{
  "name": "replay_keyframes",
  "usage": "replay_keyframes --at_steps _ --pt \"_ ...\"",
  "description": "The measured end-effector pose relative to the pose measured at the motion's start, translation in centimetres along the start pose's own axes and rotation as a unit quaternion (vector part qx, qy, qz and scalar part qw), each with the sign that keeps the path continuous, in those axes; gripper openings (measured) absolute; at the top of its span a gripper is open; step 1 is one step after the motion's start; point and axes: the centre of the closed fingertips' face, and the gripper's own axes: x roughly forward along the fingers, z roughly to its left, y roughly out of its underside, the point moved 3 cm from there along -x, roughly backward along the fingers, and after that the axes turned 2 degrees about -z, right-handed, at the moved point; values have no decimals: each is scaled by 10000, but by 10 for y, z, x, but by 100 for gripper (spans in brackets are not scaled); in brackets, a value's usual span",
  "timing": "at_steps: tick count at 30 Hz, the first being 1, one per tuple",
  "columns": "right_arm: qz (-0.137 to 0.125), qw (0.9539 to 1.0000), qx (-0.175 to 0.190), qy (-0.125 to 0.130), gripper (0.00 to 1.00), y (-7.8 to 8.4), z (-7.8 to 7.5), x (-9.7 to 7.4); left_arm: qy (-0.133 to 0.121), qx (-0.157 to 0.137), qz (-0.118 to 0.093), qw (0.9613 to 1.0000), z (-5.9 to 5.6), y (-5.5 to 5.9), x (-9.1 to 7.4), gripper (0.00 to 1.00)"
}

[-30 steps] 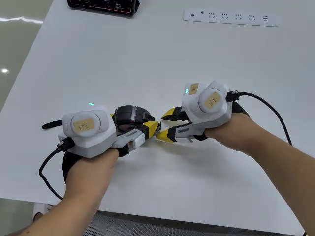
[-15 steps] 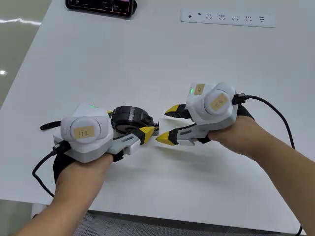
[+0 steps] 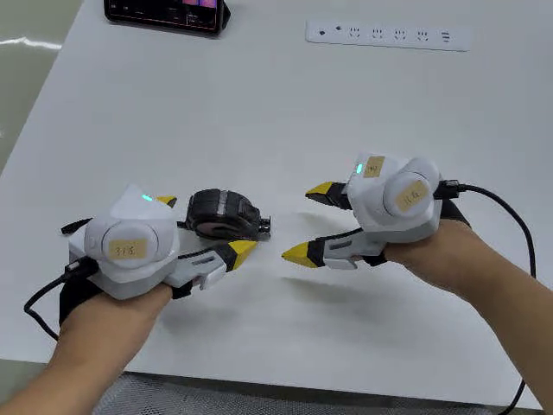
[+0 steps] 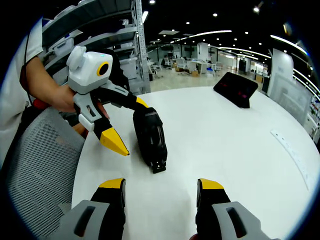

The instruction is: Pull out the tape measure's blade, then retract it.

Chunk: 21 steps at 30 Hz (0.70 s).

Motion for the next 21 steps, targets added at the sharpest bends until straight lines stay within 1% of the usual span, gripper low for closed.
replay_keyframes --at_steps 2,4,6,9,12,14,16,21 --pt "81 9999 34 73 57 4 -1 -5 18 87 22 10000 0 1 -2 77" --pt "72 9999 52 117 59 6 -1 -11 40 177 7 9998 -1 1 -5 78" --pt "90 9998 75 172 61 9 0 -16 63 254 44 9996 -1 1 -7 78" --pt "107 9996 90 243 62 13 0 -23 81 321 50 9994 -2 -1 -10 82" --pt "107 9994 128 294 65 15 2 -28 176 458 15 9988 -3 -4 -14 83" --pt "96 9994 155 308 66 16 4 -32 208 528 41 9984 -3 -4 -15 84" --pt "111 9993 135 338 68 18 6 -35 229 566 32 9981 -3 -5 -17 84" --pt "120 9991 172 363 69 22 11 -43 334 616 -37 9975 -4 -7 -21 84"
